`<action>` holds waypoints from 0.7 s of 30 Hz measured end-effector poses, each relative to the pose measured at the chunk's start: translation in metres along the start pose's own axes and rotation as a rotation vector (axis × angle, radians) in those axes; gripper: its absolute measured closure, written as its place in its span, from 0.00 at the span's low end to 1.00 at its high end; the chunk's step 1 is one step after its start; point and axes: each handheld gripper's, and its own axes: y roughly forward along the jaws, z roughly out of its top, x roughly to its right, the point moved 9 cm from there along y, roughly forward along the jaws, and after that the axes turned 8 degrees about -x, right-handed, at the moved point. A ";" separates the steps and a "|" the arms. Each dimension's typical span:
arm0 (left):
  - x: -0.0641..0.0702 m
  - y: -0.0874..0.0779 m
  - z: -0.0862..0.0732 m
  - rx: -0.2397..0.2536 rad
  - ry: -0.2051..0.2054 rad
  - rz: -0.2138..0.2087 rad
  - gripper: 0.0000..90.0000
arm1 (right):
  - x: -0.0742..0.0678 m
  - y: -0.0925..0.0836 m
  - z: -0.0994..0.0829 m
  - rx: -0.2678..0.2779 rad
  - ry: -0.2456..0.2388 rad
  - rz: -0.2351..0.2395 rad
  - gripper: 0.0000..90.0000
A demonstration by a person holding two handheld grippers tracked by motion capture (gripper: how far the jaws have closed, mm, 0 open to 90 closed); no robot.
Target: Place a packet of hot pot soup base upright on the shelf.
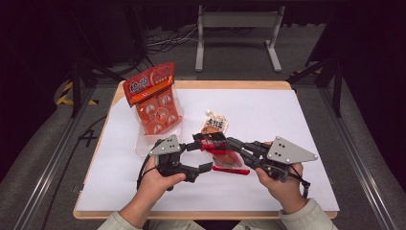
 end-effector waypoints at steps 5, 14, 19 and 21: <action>0.003 0.006 0.001 0.008 -0.006 -0.041 0.21 | -0.003 0.001 0.000 -0.001 -0.003 0.007 1.00; 0.015 0.016 0.004 0.041 0.044 -0.127 0.24 | -0.005 0.002 0.000 0.006 -0.001 0.019 1.00; 0.019 0.023 0.005 0.047 0.047 -0.164 0.26 | -0.006 0.003 0.000 0.012 -0.001 0.029 1.00; 0.019 0.024 0.006 0.050 0.050 -0.172 0.26 | -0.007 0.003 0.001 0.019 0.003 0.038 1.00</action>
